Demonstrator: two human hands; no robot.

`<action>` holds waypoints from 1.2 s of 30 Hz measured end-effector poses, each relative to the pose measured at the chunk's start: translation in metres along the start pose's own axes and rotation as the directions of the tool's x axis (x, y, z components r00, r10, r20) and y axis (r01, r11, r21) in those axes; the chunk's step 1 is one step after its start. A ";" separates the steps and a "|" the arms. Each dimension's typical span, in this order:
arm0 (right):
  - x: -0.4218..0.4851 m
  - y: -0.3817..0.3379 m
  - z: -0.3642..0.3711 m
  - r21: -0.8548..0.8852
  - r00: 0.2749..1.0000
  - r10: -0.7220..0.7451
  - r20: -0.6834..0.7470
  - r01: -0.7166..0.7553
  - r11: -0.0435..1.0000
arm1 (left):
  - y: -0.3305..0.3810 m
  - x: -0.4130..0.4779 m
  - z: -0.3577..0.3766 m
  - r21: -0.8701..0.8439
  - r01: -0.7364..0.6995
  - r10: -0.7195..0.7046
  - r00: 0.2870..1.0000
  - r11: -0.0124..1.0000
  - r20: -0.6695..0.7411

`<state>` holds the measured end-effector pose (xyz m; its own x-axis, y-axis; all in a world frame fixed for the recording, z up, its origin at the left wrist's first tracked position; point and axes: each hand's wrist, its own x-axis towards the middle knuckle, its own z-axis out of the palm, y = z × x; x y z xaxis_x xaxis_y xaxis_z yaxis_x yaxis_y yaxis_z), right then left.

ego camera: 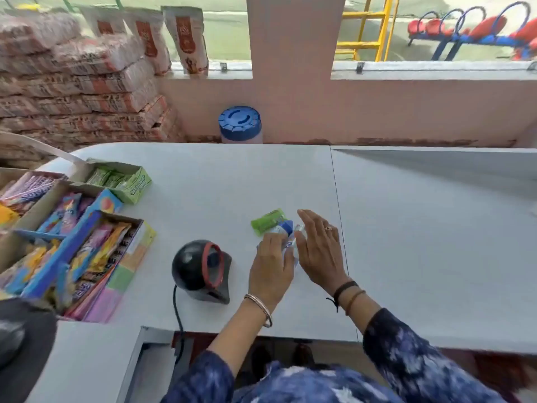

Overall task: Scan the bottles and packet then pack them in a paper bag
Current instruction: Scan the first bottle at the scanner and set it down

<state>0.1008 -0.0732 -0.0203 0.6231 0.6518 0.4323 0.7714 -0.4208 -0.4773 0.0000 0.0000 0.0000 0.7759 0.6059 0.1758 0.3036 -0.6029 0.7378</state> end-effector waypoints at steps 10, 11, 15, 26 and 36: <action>-0.042 0.042 0.003 0.073 0.953 -0.037 0.302 0.015 0.997 | 0.001 -0.005 0.034 -0.006 0.297 -0.292 0.943 0.955 0.159; -0.044 0.047 0.002 0.098 0.936 -0.065 0.346 0.033 0.995 | 0.004 -0.003 0.033 -0.064 0.348 -0.334 0.929 0.936 0.159; -0.045 0.055 -0.011 0.294 0.925 -0.084 0.370 -0.031 0.955 | 0.009 0.006 0.025 -0.249 0.495 -0.436 0.862 0.832 0.257; -0.002 0.029 -0.037 0.711 0.717 0.382 0.584 -0.678 0.186 | 0.011 -0.025 0.026 -0.320 0.149 -0.088 0.976 0.936 0.199; 0.014 0.011 -0.040 0.677 0.657 0.213 0.723 -0.735 -0.034 | 0.033 -0.026 0.025 -0.852 0.391 -0.353 0.897 0.349 0.267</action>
<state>0.1235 -0.0940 0.0116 0.4804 0.7947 -0.3710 -0.5713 -0.0374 -0.8199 0.0032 -0.0486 0.0035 0.7365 0.6172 -0.2768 -0.0618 0.4689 0.8811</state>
